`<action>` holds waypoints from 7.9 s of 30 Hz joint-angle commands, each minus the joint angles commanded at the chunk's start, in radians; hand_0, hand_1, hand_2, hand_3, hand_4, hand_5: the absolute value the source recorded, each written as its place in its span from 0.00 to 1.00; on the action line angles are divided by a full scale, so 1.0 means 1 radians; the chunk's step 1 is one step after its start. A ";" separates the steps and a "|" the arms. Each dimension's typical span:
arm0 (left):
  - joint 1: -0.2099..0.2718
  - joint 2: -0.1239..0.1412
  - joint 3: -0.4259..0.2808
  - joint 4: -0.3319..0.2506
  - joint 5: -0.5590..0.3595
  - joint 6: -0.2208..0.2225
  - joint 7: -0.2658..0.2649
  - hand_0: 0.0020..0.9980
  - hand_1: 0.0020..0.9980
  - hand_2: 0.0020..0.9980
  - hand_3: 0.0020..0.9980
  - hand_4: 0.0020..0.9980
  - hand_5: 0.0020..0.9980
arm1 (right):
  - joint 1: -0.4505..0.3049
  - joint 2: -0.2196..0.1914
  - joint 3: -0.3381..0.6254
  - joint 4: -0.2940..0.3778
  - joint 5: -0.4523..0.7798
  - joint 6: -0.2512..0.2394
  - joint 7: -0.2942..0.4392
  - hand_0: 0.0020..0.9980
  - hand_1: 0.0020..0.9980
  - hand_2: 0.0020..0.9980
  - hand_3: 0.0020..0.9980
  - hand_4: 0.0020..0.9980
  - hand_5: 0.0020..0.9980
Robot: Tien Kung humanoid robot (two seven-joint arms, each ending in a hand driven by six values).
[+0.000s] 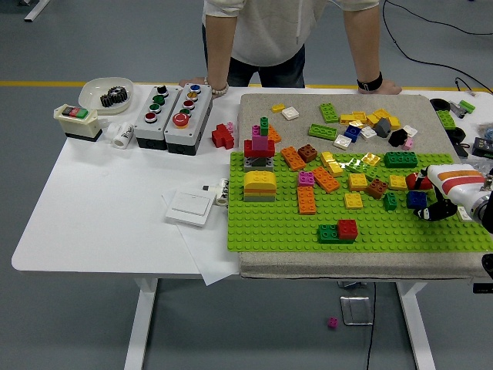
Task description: Pick up the brick,pile it on top of brick,press brick,pick up the brick,pile it on top of brick,press brick
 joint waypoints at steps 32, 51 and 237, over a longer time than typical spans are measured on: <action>0.005 -0.002 -0.005 0.000 0.007 -0.001 0.005 0.77 0.72 0.72 0.59 0.64 0.67 | 0.035 0.007 -0.045 -0.075 0.007 -0.058 0.017 0.11 0.02 0.11 0.52 0.82 0.25; 0.009 -0.002 -0.011 0.000 0.018 -0.001 0.008 0.76 0.72 0.72 0.59 0.64 0.67 | 0.035 0.002 -0.049 -0.071 0.015 -0.062 0.020 0.11 0.02 0.11 0.49 0.67 0.22; 0.022 0.015 0.014 0.006 -0.014 0.003 -0.006 0.76 0.73 0.73 0.59 0.64 0.66 | 0.163 -0.053 -0.468 0.475 0.260 0.154 -0.303 0.10 0.01 0.11 0.46 0.75 0.31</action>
